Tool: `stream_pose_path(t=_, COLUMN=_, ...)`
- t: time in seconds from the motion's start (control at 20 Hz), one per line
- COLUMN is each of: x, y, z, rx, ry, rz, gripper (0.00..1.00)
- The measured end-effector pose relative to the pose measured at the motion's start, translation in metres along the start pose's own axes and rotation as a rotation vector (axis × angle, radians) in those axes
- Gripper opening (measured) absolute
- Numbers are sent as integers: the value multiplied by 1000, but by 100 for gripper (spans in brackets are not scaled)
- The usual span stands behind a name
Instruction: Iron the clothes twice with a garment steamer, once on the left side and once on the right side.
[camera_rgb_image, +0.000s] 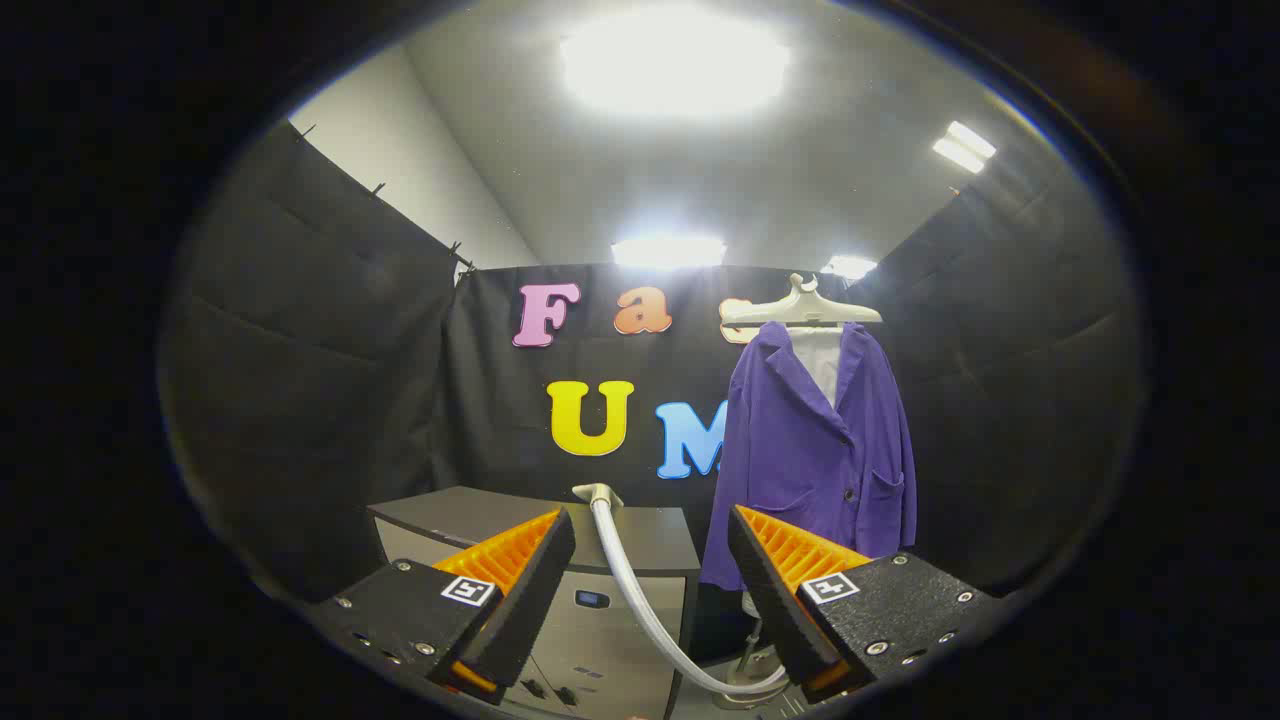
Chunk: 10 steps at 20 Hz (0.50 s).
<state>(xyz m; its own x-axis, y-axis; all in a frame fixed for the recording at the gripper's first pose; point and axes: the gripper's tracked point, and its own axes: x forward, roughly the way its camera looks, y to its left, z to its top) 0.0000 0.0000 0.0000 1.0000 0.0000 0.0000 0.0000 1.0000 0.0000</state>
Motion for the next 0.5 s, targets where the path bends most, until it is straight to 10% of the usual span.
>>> stream_pose_path(t=0.5, x=-7, y=-5, z=6, rx=-1, ry=-7, rz=13, gripper=95)
